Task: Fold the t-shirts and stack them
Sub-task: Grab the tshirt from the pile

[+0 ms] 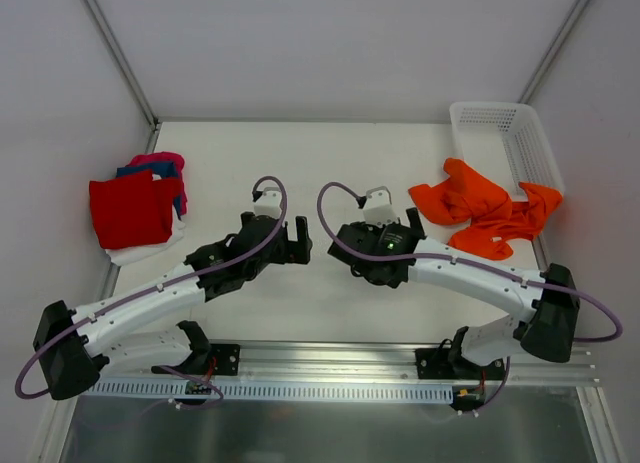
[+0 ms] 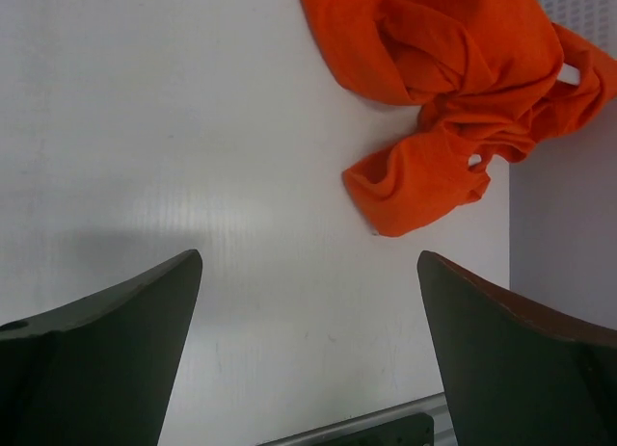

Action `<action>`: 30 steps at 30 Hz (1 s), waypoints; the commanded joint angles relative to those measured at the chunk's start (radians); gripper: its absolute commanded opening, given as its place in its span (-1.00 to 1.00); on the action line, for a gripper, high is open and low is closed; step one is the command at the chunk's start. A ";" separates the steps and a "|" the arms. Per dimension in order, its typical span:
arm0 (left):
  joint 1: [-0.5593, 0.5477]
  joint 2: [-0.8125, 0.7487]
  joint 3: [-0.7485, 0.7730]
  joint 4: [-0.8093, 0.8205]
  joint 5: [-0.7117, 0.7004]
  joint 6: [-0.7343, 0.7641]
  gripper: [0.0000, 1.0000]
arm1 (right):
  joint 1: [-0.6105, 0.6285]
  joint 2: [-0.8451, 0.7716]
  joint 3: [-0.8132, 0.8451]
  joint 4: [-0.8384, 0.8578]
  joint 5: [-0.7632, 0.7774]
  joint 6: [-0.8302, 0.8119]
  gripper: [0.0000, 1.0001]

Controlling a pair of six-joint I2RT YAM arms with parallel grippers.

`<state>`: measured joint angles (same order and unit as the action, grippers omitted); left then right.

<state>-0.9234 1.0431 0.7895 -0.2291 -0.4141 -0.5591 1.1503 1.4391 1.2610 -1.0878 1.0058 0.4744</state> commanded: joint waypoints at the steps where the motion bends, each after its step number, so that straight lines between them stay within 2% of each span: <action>1: -0.005 -0.073 -0.044 -0.030 -0.043 0.010 0.98 | -0.078 -0.103 -0.099 0.043 0.024 -0.019 0.99; 4: -0.006 -0.130 -0.093 -0.032 -0.043 -0.004 0.98 | -0.187 -0.154 -0.202 0.156 0.028 -0.086 0.99; 5: -0.006 -0.144 -0.104 -0.032 -0.043 -0.008 0.98 | -0.292 -0.164 -0.219 0.193 -0.002 -0.127 0.99; 7: -0.006 -0.185 -0.133 -0.032 -0.038 -0.021 0.98 | -0.420 -0.178 -0.273 0.293 -0.181 -0.216 0.99; 8: -0.006 -0.201 -0.141 -0.032 -0.034 -0.025 0.98 | -0.546 -0.181 -0.291 0.387 -0.329 -0.273 0.99; 11: -0.006 -0.270 -0.183 -0.030 -0.019 -0.033 0.98 | -0.705 -0.177 -0.327 0.517 -0.473 -0.327 0.99; 17: -0.006 -0.419 -0.259 -0.032 0.011 -0.039 0.98 | -0.799 -0.008 -0.210 0.525 -0.533 -0.346 0.94; 22: -0.006 -0.517 -0.305 -0.035 0.017 -0.045 0.98 | -0.843 0.098 -0.196 0.560 -0.604 -0.327 0.76; 26: -0.006 -0.537 -0.328 -0.039 0.047 -0.042 0.98 | -0.876 0.138 -0.209 0.552 -0.566 -0.315 0.75; 30: -0.006 -0.537 -0.349 -0.044 0.054 -0.050 0.98 | -0.906 0.110 -0.264 0.549 -0.547 -0.303 0.75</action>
<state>-0.9234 0.5117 0.4595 -0.2745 -0.3847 -0.5900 0.2665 1.5829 1.0180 -0.5411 0.4496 0.1604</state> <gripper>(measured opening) 0.990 0.880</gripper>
